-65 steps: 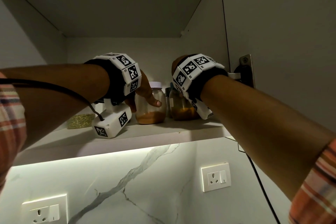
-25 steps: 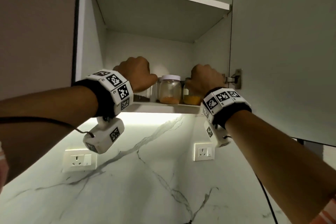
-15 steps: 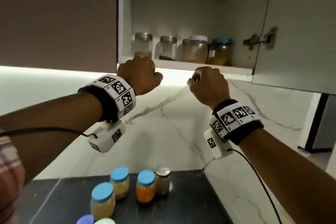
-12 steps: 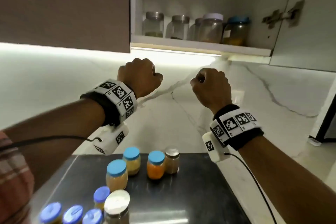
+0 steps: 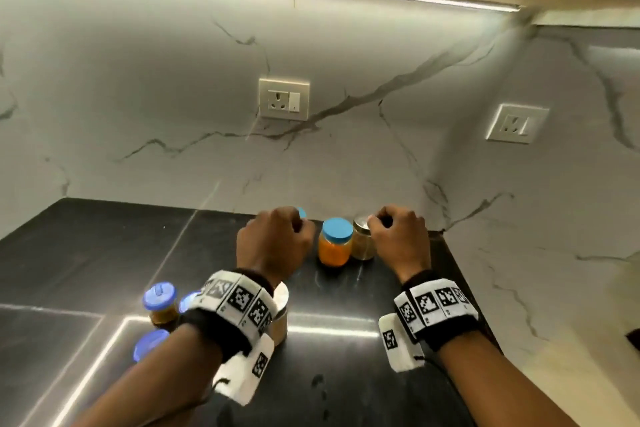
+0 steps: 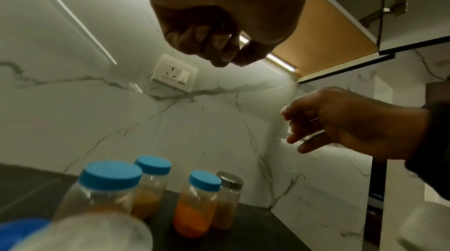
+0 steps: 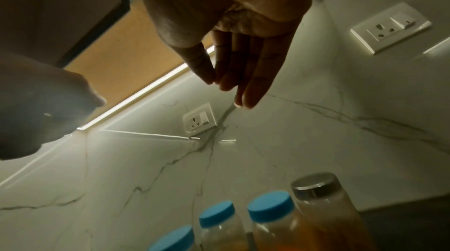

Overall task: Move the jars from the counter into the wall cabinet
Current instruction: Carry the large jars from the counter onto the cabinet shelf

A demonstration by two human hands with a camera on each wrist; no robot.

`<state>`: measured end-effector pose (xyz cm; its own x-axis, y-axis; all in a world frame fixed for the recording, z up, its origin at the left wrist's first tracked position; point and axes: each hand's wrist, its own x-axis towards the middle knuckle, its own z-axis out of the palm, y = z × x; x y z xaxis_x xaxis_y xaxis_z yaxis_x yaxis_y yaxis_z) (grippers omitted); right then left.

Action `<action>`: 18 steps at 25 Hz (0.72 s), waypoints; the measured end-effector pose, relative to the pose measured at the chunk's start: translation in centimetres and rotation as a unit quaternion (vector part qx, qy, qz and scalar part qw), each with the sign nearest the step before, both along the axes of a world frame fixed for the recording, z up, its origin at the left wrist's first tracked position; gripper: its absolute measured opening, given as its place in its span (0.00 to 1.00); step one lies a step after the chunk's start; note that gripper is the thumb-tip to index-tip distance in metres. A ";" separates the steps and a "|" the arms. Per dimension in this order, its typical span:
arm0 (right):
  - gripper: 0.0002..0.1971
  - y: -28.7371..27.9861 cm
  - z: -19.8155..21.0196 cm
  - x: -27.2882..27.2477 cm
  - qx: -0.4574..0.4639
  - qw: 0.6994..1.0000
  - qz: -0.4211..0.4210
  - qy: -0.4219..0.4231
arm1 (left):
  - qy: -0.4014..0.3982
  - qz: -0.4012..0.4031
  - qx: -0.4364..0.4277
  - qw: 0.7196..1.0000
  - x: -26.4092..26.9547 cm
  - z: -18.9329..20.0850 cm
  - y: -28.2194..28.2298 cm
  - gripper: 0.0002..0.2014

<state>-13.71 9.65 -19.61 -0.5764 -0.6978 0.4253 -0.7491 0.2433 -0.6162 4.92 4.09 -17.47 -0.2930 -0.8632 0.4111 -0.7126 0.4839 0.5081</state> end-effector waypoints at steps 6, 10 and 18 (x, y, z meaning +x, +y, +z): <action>0.09 -1.4 -4.1 -3.3 0.046 0.998 -0.026 -0.034 | 0.029 -0.014 0.045 0.998 -2.4 -5.5 0.2 0.13; 0.09 -2.8 -5.8 -7.2 0.081 0.995 -0.006 -0.050 | 0.041 -0.030 0.131 0.990 -6.4 -7.9 -1.0 0.06; 0.25 -6.4 -10.1 -14.1 0.108 0.977 0.040 -0.181 | 0.094 0.026 0.337 0.937 -13.7 -13.3 -4.6 0.45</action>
<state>-27.83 3.28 -29.70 -0.6017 -0.7977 0.0413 -0.5139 0.3470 -0.7845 -8.80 -0.55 -30.81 -0.2213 -0.9562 -0.1918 -0.5940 -0.0238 0.8041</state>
